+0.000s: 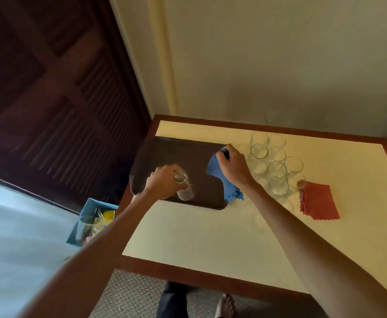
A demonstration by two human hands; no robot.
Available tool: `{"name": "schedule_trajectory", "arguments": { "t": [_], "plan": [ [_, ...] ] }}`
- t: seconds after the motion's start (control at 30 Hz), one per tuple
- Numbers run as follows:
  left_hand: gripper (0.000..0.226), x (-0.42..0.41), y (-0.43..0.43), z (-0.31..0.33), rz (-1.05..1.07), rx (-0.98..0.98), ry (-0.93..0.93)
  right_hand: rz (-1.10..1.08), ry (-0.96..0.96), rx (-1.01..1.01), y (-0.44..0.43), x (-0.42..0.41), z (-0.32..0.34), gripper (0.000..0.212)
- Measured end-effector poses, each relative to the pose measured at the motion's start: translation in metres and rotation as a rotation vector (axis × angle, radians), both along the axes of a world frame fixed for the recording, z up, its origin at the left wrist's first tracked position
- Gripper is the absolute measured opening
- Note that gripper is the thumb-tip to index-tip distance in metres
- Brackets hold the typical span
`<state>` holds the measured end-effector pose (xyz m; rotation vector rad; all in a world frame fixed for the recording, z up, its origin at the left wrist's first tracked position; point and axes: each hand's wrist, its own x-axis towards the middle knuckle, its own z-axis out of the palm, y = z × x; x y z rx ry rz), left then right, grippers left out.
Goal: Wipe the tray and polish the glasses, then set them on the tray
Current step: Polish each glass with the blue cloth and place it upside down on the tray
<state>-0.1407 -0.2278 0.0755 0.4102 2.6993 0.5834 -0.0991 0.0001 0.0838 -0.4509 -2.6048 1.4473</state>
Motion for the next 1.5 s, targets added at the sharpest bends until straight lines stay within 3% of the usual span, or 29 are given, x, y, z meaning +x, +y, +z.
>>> {"name": "schedule_trajectory", "arguments": {
  "t": [0.2, 0.63, 1.13, 1.3, 1.4, 1.5],
  "plan": [
    [0.059, -0.096, -0.039, -0.005, 0.129, 0.068, 0.051, -0.008, -0.051, 0.017, -0.039, -0.093, 0.003, 0.014],
    [0.05, -0.235, -0.053, -0.058, 0.123, 0.067, -0.006, -0.095, -0.139, -0.021, -0.084, -0.206, -0.037, 0.017],
    [0.056, -0.264, -0.044, -0.076, 0.046, 0.031, -0.009, -0.13, -0.178, -0.016, -0.079, -0.222, -0.056, 0.021],
    [0.086, -0.264, -0.043, -0.066, 0.035, -0.021, -0.025, -0.079, -0.17, -0.063, -0.076, -0.218, -0.056, 0.023],
    [0.074, -0.264, -0.032, -0.049, -0.065, 0.135, 0.002, -0.003, -0.169, -0.135, -0.067, -0.21, -0.048, 0.03],
    [0.068, -0.254, -0.016, -0.028, -0.21, 0.275, -0.159, 0.053, -0.155, -0.199, -0.053, -0.195, -0.033, 0.04]
  ]
}}
